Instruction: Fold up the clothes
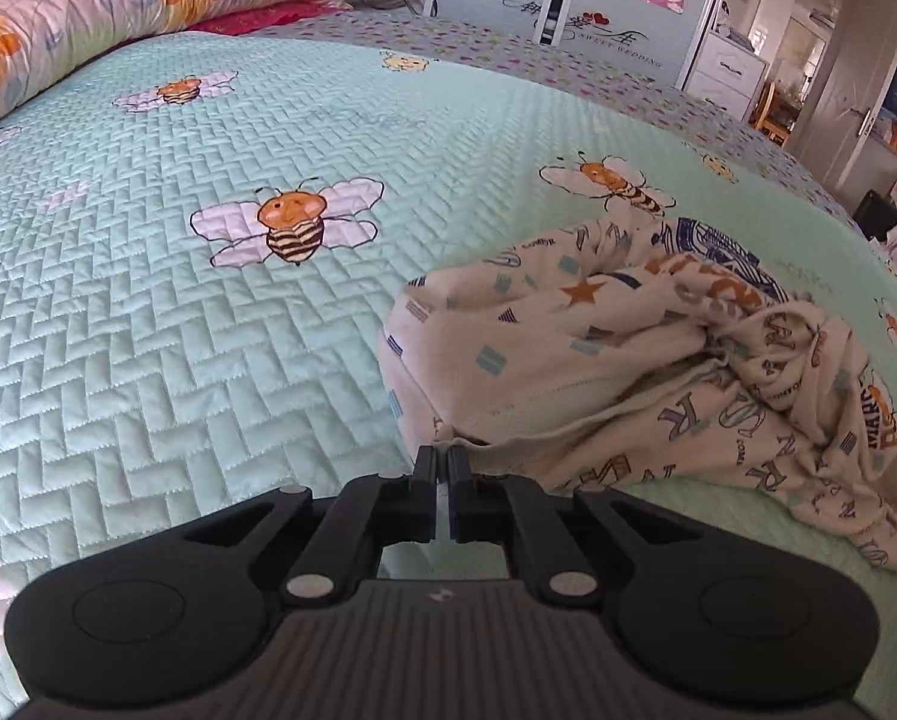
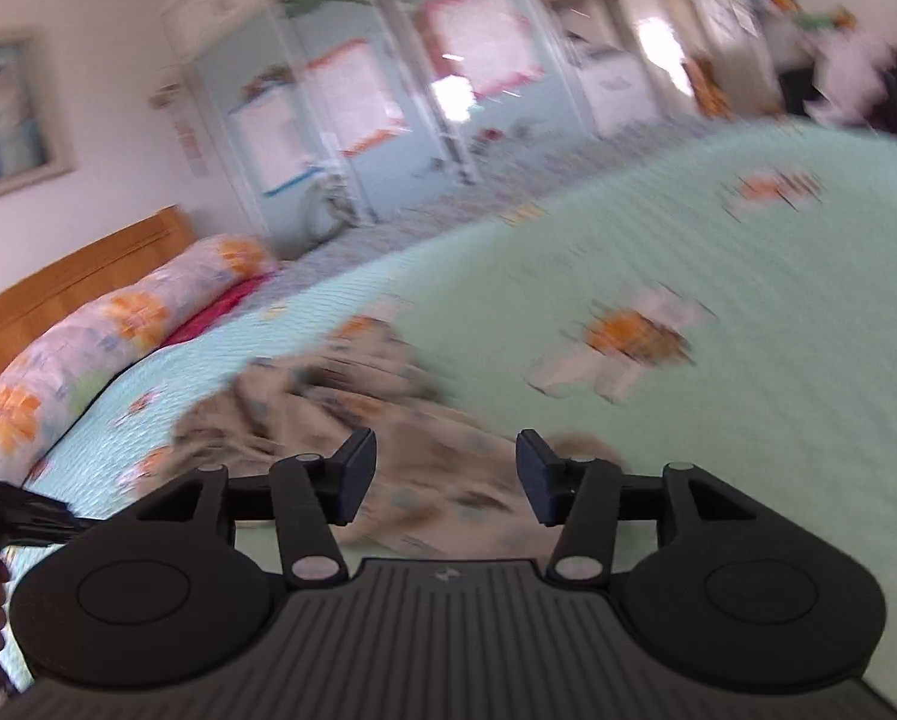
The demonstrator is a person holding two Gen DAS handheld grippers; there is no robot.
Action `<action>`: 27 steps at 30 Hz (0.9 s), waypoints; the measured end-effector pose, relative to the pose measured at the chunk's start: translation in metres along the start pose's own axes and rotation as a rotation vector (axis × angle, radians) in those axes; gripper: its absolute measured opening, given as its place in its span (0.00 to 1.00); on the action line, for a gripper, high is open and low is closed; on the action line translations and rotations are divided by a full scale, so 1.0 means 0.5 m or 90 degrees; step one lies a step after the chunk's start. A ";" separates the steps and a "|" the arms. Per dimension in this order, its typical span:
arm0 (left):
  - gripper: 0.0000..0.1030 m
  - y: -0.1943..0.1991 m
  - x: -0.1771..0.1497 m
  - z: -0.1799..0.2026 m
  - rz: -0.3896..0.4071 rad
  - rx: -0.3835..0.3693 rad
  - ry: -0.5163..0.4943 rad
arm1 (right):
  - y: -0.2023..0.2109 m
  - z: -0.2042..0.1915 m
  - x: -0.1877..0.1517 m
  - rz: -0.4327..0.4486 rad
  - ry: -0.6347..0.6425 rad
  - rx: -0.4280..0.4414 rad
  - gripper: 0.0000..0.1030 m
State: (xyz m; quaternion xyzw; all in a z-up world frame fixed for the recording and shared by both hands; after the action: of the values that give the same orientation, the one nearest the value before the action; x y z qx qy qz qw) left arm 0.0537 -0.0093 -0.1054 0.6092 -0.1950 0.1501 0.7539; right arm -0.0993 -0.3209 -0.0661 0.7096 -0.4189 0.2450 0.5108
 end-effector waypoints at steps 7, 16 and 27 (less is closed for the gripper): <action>0.11 0.016 -0.021 -0.017 -0.022 -0.025 0.032 | -0.117 -0.159 0.047 -0.072 0.136 0.054 0.66; 0.28 0.049 -0.046 0.004 -0.025 -0.051 0.001 | -0.238 -0.218 0.041 -0.144 0.224 0.000 0.35; 0.28 0.073 -0.061 0.061 -0.014 -0.064 -0.057 | -0.094 -0.165 0.193 0.033 0.136 -0.018 0.05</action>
State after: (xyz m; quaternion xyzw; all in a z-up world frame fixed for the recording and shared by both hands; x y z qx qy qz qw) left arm 0.0064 -0.0310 -0.0830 0.5786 -0.2290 0.1047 0.7757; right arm -0.0019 -0.2714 0.0138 0.6613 -0.3834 0.3265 0.5560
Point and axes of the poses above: each gripper's, at about its wrist camera, not at the fingertips, and y roughly against the way its jaws point, z to its right, x to its top, the point moved 7 cm from there along -y, roughly the way its jaws point, and after that the axes turned 13 degrees about -z, right-handed, at the moved point
